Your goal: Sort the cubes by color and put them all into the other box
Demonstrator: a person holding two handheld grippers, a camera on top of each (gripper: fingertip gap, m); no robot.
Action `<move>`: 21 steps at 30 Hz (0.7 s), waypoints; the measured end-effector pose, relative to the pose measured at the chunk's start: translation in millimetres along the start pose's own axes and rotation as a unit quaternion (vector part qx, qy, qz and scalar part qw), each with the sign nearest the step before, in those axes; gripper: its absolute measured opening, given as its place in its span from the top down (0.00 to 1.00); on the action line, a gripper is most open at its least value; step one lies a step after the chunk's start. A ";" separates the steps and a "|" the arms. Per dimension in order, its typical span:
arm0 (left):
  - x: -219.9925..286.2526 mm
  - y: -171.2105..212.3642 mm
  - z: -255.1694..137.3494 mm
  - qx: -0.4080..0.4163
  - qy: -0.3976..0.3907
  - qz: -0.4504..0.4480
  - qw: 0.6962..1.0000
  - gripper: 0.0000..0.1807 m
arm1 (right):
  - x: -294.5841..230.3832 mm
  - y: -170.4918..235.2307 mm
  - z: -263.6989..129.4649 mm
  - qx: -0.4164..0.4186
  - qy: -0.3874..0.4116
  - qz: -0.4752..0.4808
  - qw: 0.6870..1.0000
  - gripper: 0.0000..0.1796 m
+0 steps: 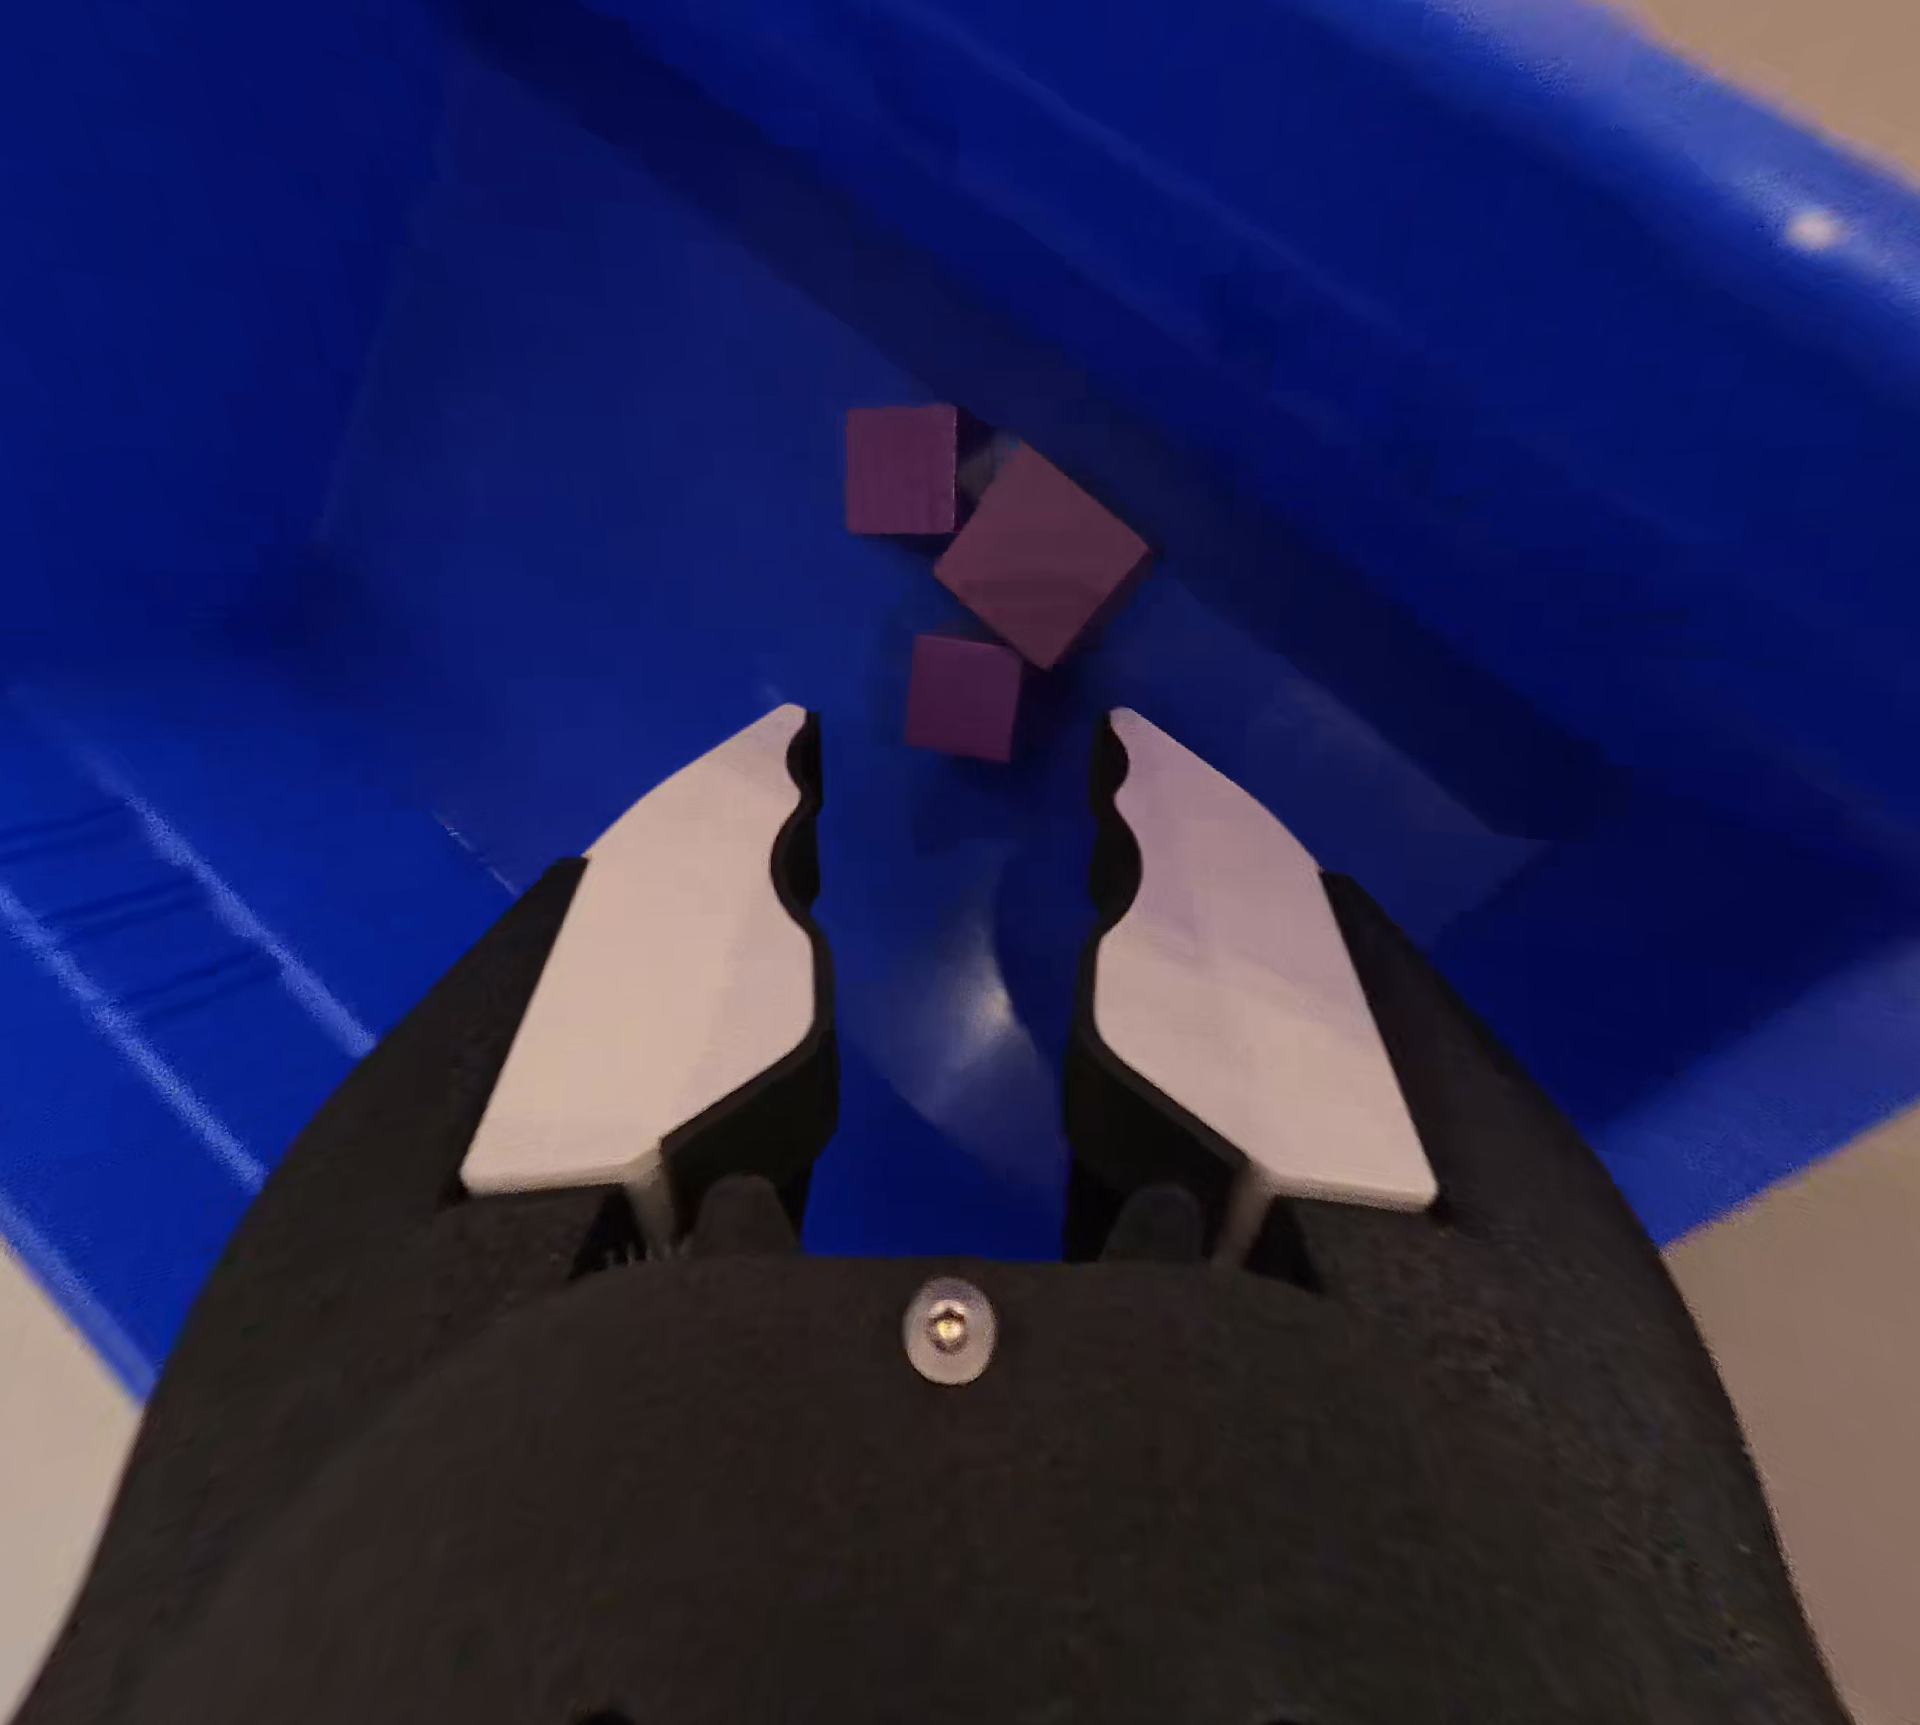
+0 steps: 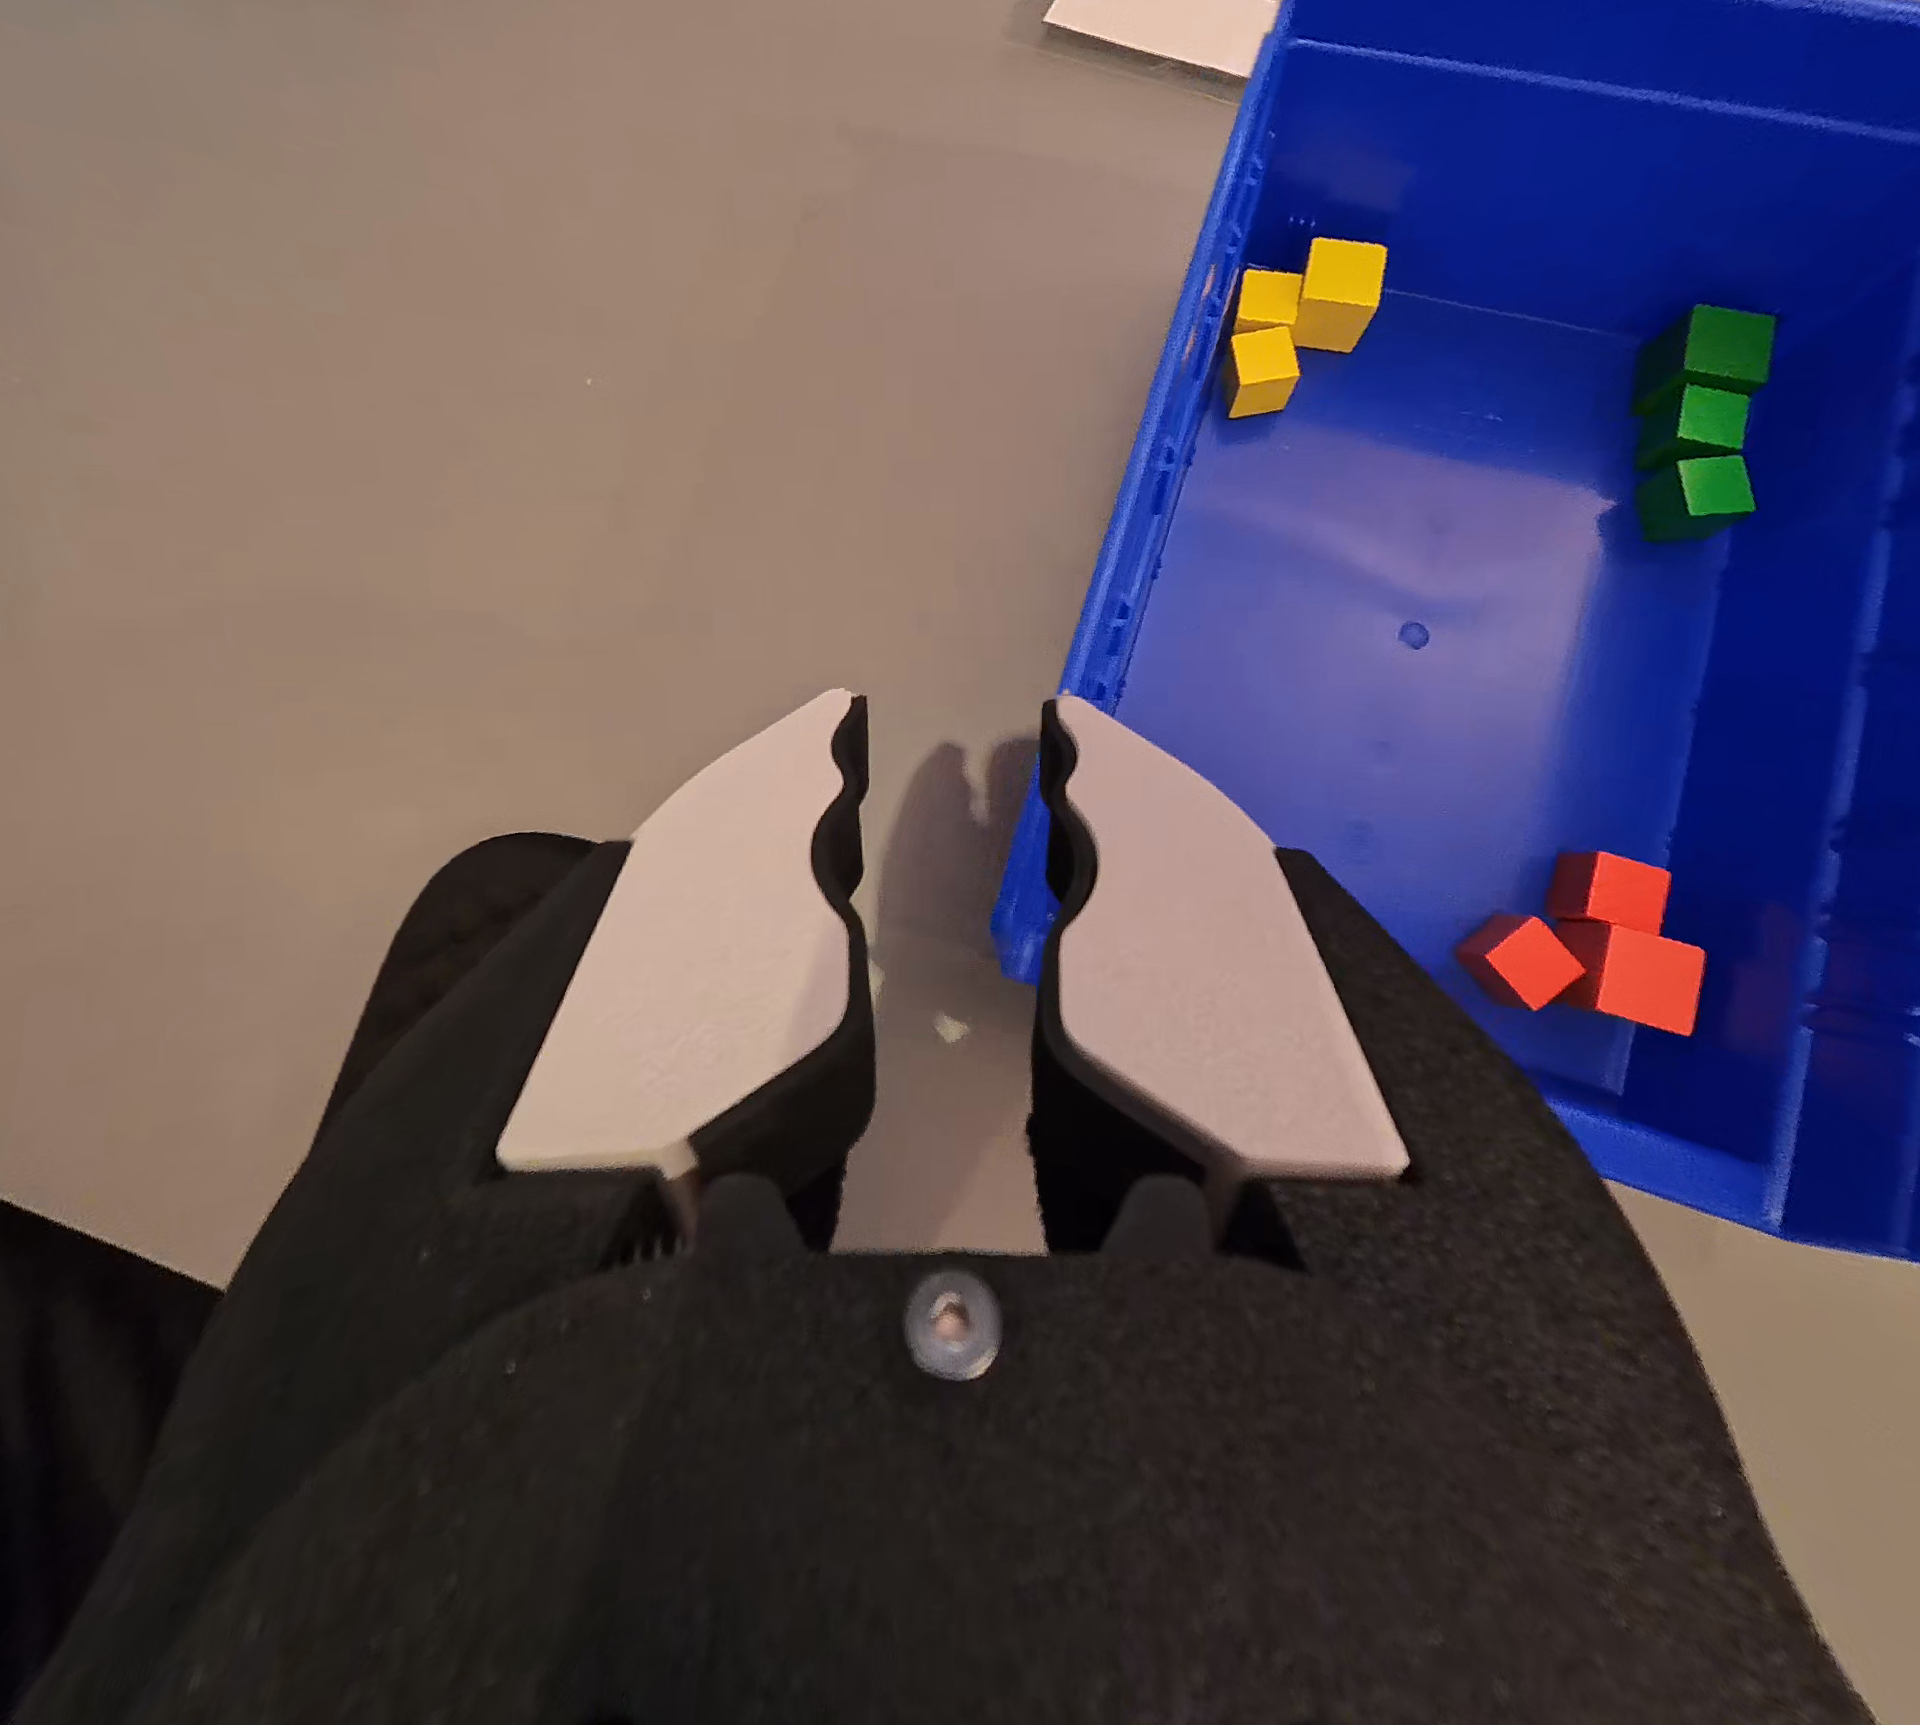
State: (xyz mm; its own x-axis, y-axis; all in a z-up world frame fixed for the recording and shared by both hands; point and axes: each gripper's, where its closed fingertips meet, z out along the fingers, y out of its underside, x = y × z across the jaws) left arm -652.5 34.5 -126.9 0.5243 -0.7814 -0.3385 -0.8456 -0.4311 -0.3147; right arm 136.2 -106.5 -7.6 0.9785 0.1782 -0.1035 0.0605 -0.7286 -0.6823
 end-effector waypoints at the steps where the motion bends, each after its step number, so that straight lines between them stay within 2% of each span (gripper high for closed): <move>1: 2.1 -0.9 4.0 0.001 0.013 -0.004 1.000 0.73 | -3.0 -0.3 -0.3 -0.003 -0.001 -0.003 1.000 0.83; 2: 2.1 -5.9 5.2 0.014 0.018 -0.011 1.000 0.76 | -6.0 -0.1 -0.3 -0.008 -0.001 -0.007 1.000 0.83; 3: 0.7 -7.3 6.5 0.016 0.019 -0.014 1.000 0.73 | -8.8 0.0 -0.1 -0.011 -0.001 -0.011 1.000 0.83; 4: -0.8 -6.3 7.8 0.012 0.016 -0.016 1.000 0.77 | -11.3 0.0 0.3 -0.014 -0.001 -0.015 1.000 0.83; 5: -2.7 -5.1 9.0 0.008 0.010 -0.015 1.000 0.85 | -14.3 0.1 1.0 -0.017 -0.003 -0.019 1.000 0.83; 9: -5.3 -2.6 0.3 0.013 -0.003 -0.022 1.000 0.88 | -31.0 -3.6 4.2 -0.013 -0.019 -0.034 0.999 0.83; 12: -10.7 -14.2 -26.3 0.061 -0.045 -0.024 0.997 0.88 | -55.4 -11.3 7.4 0.000 -0.040 -0.049 0.998 0.83; 17: 13.6 -90.4 -102.9 0.215 -0.122 0.029 0.969 0.88 | -139.1 -42.1 17.8 0.039 -0.114 -0.110 0.987 0.83; 21: 74.5 -173.0 -150.1 0.329 -0.134 0.096 0.930 0.88 | -244.9 -74.4 18.5 0.092 -0.255 -0.133 0.953 0.82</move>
State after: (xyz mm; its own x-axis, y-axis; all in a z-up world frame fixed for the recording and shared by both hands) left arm -482.2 -16.9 35.5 0.4499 -0.6374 -0.6255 -0.7283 0.1435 -0.6701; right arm -111.6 -83.7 55.1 0.7080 0.6726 -0.2153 0.2115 -0.4928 -0.8440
